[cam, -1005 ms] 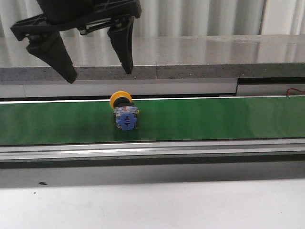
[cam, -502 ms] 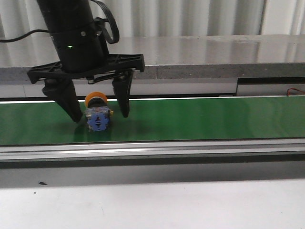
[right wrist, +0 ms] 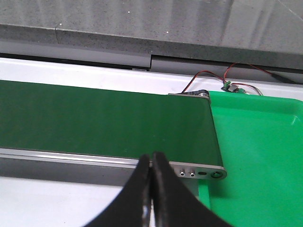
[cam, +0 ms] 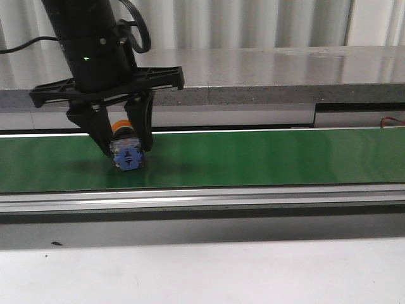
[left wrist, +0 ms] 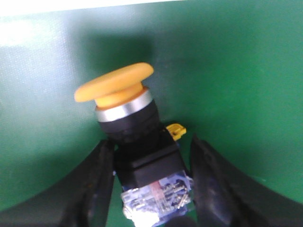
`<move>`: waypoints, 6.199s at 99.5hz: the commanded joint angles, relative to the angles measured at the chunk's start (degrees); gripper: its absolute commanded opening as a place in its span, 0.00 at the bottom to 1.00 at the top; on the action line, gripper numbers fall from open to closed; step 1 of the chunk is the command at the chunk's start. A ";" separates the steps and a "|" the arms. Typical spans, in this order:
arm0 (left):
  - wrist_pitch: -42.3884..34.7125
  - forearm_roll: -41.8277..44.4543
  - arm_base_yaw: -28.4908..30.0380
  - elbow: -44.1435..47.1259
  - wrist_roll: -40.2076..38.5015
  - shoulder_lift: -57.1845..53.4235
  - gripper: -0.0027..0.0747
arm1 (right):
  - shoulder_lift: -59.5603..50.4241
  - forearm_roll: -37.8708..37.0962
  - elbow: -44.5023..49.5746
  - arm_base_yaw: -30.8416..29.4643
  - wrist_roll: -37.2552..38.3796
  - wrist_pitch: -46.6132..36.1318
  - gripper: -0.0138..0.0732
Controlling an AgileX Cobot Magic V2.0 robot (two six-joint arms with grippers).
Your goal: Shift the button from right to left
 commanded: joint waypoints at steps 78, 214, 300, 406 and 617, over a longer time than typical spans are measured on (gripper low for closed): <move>15.68 3.77 34.52 -1.70 37.15 -10.79 0.20 | 0.69 0.04 -1.22 0.06 -0.42 -4.62 0.08; 1.97 7.50 55.96 -1.60 62.17 6.99 0.60 | 0.69 0.04 -1.22 0.06 -0.42 -4.62 0.08; -0.47 -2.25 49.06 -4.19 39.16 -8.24 0.01 | 0.69 0.04 -1.22 0.06 -0.42 -4.62 0.08; -26.37 -6.55 24.25 32.03 25.47 -46.91 0.01 | 0.69 0.04 -1.22 0.06 -0.42 -4.62 0.08; -49.41 2.77 25.95 84.80 22.25 -108.25 0.01 | 0.69 0.04 -1.22 0.06 -0.42 -4.56 0.08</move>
